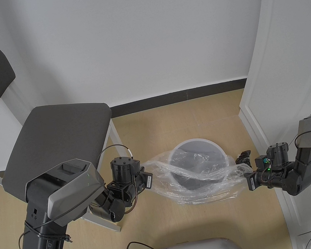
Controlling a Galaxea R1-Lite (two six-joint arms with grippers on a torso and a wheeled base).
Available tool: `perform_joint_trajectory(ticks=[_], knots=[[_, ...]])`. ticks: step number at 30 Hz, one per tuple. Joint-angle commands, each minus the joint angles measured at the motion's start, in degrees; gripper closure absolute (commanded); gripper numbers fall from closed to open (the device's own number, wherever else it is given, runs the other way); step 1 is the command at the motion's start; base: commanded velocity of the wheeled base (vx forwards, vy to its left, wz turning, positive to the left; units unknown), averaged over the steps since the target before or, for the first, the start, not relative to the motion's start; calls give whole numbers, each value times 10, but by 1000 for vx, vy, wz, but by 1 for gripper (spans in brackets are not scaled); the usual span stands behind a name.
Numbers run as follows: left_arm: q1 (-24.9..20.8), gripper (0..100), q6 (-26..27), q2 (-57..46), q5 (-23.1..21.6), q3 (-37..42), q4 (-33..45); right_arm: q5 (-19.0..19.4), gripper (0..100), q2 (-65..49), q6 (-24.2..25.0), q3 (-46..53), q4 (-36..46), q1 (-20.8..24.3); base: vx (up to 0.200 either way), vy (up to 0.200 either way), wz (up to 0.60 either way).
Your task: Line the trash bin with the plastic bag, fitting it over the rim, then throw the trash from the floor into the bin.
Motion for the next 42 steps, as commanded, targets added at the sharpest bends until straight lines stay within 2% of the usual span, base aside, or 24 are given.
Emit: perform_joint_trajectory(ticks=[1,6,12,26,42], knots=[[0,100,0,15,-2,0,-2,0,100,20,-1,5,0,1,0,0,0],[0,100,1,27,-4,-2,-9,2,100,44,4,9,-8,0,0,0,0],[0,100,1,49,-5,-7,-10,1,100,95,2,10,-70,4,0,0,0],[-1,100,-1,57,-14,-12,-11,2,100,100,3,11,-77,5,0,0,0],[-13,100,6,73,-10,-12,-74,-2,100,102,-23,7,-81,-18,0,0,0]])
